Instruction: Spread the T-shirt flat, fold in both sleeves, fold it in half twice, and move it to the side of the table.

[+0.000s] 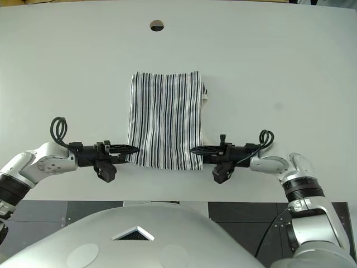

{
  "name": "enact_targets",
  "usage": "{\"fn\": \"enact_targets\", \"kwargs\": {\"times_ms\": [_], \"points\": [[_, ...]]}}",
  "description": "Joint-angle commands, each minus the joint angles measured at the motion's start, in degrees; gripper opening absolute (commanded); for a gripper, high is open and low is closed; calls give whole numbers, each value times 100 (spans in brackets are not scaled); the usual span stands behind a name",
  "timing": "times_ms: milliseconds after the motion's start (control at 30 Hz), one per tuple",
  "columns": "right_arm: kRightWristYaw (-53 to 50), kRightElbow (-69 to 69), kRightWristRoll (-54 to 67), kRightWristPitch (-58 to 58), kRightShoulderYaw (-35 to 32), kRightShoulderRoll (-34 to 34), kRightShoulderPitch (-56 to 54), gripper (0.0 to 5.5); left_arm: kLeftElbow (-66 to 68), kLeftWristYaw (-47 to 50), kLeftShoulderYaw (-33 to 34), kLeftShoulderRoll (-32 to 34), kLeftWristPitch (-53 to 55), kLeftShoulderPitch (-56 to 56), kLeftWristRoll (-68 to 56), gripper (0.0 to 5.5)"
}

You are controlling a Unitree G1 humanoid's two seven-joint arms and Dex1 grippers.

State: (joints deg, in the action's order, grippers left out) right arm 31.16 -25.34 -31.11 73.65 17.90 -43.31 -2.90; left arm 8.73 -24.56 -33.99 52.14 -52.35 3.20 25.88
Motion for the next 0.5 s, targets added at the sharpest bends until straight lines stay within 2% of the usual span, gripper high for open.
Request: {"fn": "enact_targets", "kwargs": {"times_ms": [33, 100, 200, 333, 400, 500], "points": [[92, -164, -375, -366, 236, -204, -11, 49, 256, -343, -72, -25, 160, -135, 377, 80], [66, -142, -311, -415, 314, -229, -26, 23, 258, -387, -30, -44, 153, -138, 379, 55], [252, -34, 276, -536, 550, -306, 38, 18, 175, -521, -1, -47, 146, -197, 224, 25], [1601, 1469, 3545, -1949, 1402, -1120, 592, 14, -1461, -1813, -208, 517, 1701, -876, -2605, 19], [2241, 2284, 4804, -2797, 1440, -1563, 820, 14, -2438, -2446, -178, 1056, 2467, -1130, -3953, 19], [2964, 3108, 6017, -3875, 1245, -2090, 1091, 14, -3142, -3002, 128, 1492, 3114, -1337, -4978, 19]]}}
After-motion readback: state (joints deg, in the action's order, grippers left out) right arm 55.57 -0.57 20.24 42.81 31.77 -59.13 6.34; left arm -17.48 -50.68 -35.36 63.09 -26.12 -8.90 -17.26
